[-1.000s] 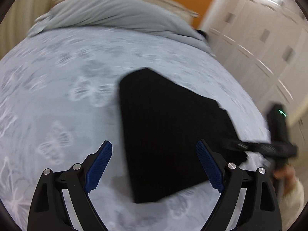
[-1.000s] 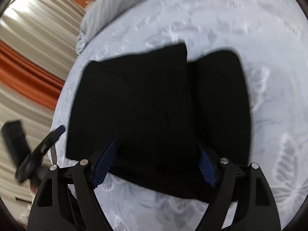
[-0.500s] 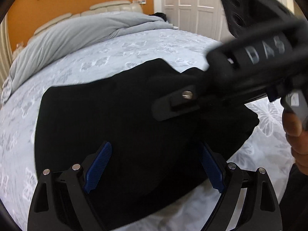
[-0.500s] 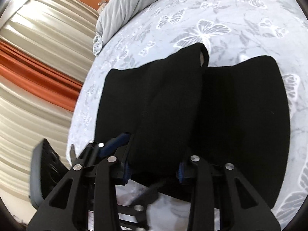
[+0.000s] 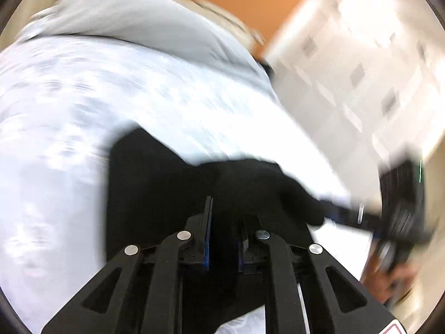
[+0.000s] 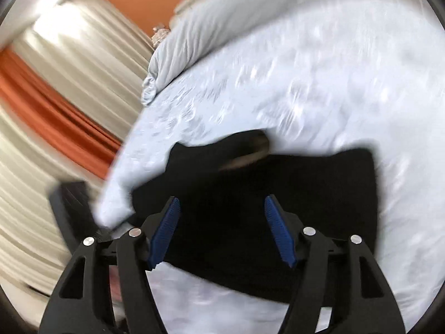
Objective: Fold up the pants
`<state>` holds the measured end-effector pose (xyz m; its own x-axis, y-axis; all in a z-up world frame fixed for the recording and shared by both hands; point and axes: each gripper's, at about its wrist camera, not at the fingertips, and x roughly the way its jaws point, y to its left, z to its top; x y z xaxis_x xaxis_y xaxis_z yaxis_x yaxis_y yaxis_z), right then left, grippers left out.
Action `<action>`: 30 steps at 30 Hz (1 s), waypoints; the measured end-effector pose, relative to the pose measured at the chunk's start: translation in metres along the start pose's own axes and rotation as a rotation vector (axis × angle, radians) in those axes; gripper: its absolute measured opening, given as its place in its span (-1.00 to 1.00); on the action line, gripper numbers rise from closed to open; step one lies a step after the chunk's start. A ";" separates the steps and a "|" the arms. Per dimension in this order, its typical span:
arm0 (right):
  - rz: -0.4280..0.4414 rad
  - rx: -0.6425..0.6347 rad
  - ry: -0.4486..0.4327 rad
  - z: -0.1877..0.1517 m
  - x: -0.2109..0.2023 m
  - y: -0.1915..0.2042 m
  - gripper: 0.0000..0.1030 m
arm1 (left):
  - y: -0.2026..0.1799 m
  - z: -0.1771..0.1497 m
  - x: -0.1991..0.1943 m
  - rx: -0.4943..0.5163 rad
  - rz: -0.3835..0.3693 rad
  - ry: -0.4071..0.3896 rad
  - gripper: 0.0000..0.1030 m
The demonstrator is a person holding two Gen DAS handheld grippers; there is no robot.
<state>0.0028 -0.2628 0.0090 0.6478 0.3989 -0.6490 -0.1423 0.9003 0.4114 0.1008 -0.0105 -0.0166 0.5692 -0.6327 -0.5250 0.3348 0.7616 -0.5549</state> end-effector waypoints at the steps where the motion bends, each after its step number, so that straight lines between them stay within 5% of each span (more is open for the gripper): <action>1: -0.069 -0.139 -0.012 -0.008 0.001 0.021 0.21 | 0.014 0.007 -0.017 -0.044 0.018 -0.041 -0.78; 4: -0.131 -0.413 0.045 -0.038 0.029 0.068 0.19 | 0.049 0.020 -0.060 -0.109 0.143 -0.139 -0.78; 9: -0.327 -0.793 0.181 -0.102 0.089 0.106 0.18 | 0.073 0.017 -0.079 -0.148 0.244 -0.154 -0.78; 13: -0.306 -0.624 0.164 -0.082 0.066 0.068 0.20 | 0.090 0.010 -0.082 -0.195 0.245 -0.111 -0.77; 16: -0.329 -0.318 0.115 -0.054 0.027 0.004 0.67 | 0.106 0.003 -0.080 -0.274 0.264 -0.061 -0.74; 18: -0.359 -0.115 0.124 -0.049 0.010 -0.046 0.68 | 0.108 -0.011 -0.090 -0.311 0.289 -0.057 -0.57; 20: -0.312 0.041 0.149 -0.053 0.002 -0.082 0.68 | 0.113 -0.015 -0.090 -0.343 0.315 -0.045 -0.24; 21: -0.283 0.079 0.156 -0.059 -0.001 -0.090 0.66 | 0.116 -0.018 -0.089 -0.362 0.324 -0.039 -0.23; 25: -0.285 0.031 0.137 -0.073 -0.018 -0.080 0.65 | 0.127 -0.027 -0.085 -0.423 0.313 -0.020 -0.21; 28: -0.350 -0.235 0.087 -0.081 -0.026 -0.043 0.63 | 0.127 -0.028 -0.084 -0.438 0.323 -0.029 -0.18; 30: -0.423 -0.386 0.106 -0.095 -0.021 -0.025 0.30 | 0.125 -0.029 -0.082 -0.428 0.335 -0.026 -0.15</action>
<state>-0.0783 -0.2771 -0.0483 0.6320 -0.0114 -0.7749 -0.1630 0.9756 -0.1473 0.0746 0.1328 -0.0615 0.6123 -0.3577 -0.7051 -0.2003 0.7926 -0.5760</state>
